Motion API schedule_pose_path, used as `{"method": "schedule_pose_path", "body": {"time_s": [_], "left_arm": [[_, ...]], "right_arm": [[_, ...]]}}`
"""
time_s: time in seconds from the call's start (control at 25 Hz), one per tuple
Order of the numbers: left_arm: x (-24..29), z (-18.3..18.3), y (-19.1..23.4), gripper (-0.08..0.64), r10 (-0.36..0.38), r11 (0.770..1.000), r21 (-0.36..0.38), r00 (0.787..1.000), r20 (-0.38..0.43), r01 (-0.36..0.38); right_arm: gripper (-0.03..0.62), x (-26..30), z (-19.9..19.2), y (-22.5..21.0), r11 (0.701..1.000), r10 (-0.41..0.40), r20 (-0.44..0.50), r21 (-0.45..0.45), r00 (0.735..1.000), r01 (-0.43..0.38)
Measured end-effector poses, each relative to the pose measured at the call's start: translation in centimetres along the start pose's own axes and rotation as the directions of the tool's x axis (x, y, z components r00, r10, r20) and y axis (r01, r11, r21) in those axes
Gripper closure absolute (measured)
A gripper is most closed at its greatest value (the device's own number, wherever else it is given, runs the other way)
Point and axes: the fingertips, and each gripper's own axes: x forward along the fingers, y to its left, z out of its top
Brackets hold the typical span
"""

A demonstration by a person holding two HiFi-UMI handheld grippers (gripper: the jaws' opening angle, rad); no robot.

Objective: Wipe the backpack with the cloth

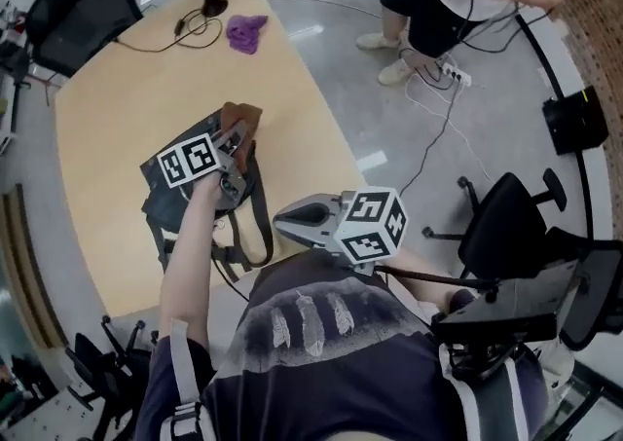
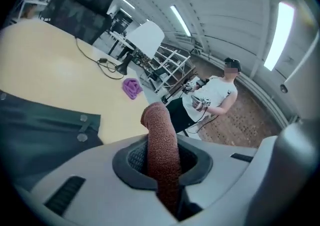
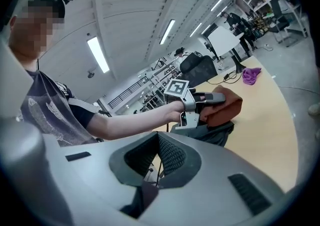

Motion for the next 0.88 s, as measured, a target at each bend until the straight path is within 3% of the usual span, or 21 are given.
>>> {"method": "schedule_pose_path", "body": {"time_s": [0.08,0.2,0.52,0.76,0.88], "left_arm": [[-1.0,-1.1,2.3,0.503,0.117,0.992,0.048,0.992,-0.036,-0.116],[-3.4,-3.5,6.2,0.503,0.311,0.940,0.179,0.945,-0.098,-0.290],[-4.9,-4.7,7.2,0.503,0.424,0.849,0.383,0.902,-0.086,-0.363],[-6.6,-5.5,7.6,0.503,0.490,0.767,0.497,0.870,-0.047,-0.406],[-8.4,-5.5,8.3,0.503,0.505,0.762,0.476,0.863,-0.015,-0.438]], "right_arm": [[0.591,1.0,0.2,0.1,1.000,0.015,-0.014,0.001,1.000,-0.015],[0.592,2.5,0.0,0.9,0.999,0.044,-0.048,-0.001,0.998,-0.044],[0.591,4.1,-0.9,2.4,0.993,0.097,-0.147,-0.046,0.984,-0.105],[0.591,3.6,-1.1,2.1,0.994,0.111,-0.128,-0.012,0.986,-0.113],[0.591,3.9,-1.3,1.9,0.992,0.127,-0.141,0.000,0.982,-0.128]]}}
